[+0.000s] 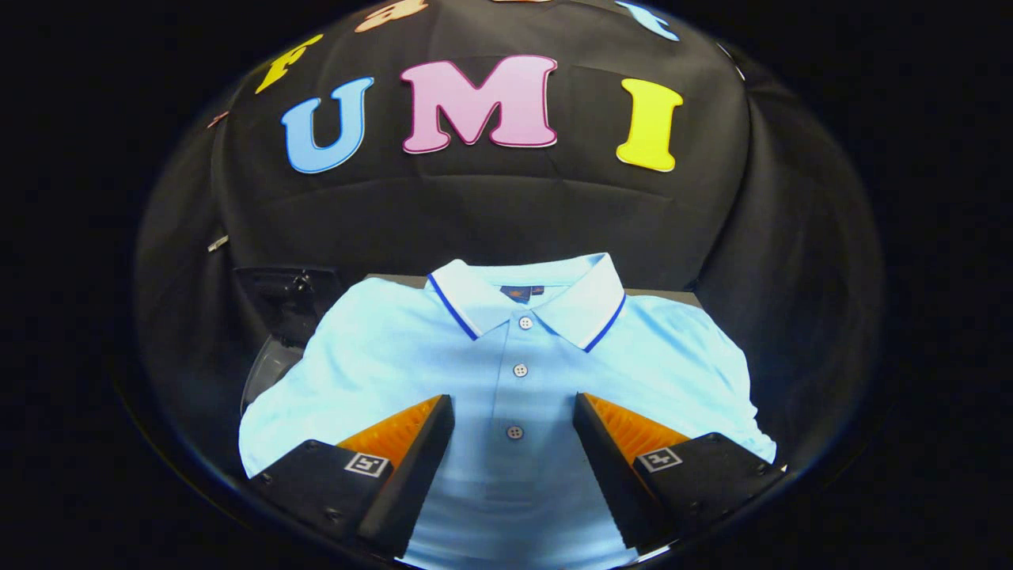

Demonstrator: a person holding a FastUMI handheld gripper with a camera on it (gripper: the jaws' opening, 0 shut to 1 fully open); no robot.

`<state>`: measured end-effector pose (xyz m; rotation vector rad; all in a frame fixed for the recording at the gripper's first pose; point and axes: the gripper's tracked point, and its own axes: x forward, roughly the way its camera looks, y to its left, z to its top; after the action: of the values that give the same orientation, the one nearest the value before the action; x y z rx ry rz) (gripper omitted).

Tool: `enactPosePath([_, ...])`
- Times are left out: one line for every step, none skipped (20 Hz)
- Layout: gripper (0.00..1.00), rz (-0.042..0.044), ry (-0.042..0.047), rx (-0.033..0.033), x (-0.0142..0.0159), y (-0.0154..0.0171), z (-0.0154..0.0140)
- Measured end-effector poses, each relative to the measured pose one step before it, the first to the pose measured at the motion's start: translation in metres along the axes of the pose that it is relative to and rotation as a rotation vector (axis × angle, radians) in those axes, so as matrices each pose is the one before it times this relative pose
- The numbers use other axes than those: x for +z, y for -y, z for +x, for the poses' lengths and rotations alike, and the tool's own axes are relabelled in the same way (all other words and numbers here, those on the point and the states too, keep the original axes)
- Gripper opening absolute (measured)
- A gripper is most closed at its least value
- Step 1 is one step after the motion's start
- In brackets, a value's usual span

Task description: Put the clothes into the washing machine and then close the washing machine lid.

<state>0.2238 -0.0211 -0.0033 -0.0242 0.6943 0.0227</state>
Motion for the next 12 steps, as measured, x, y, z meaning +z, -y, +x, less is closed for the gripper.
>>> enactPosePath([0.97, 0.02412, -0.01003, -0.00938, 0.00041, -0.00006, 0.00097])
enactPosePath([0.97, -0.00457, -0.01029, 0.00156, -0.00015, 0.00036, 0.00002])
enactPosePath([0.97, -0.01138, -0.01345, -0.00081, -0.00005, 0.00088, 0.0007])
enactPosePath([0.97, 0.00038, -0.01305, 0.00054, -0.00044, -0.00055, 0.00253])
enactPosePath([0.91, 0.00311, -0.0091, -0.00401, -0.00081, 0.00051, -0.00003])
enactPosePath([0.9, -0.00286, -0.00653, -0.0021, -0.00014, -0.00065, -0.00125])
enactPosePath([0.9, -0.00197, -0.00403, -0.00114, 0.00037, -0.00037, 0.00019])
enactPosePath([0.9, -0.00217, 0.00482, 0.00915, 0.00056, -0.00171, 0.00024])
enactPosePath([0.74, 0.00838, 0.00101, 0.0006, -0.00062, -0.0008, 0.0007])
enactPosePath([0.58, 0.00373, 0.00166, -0.00232, 0.00043, 0.00202, -0.00115])
enactPosePath([0.56, -0.00893, 0.00231, 0.0002, 0.00017, 0.00012, -0.00112])
enactPosePath([0.56, 0.00039, -0.00574, -0.00428, -0.00102, -0.00113, 0.00017])
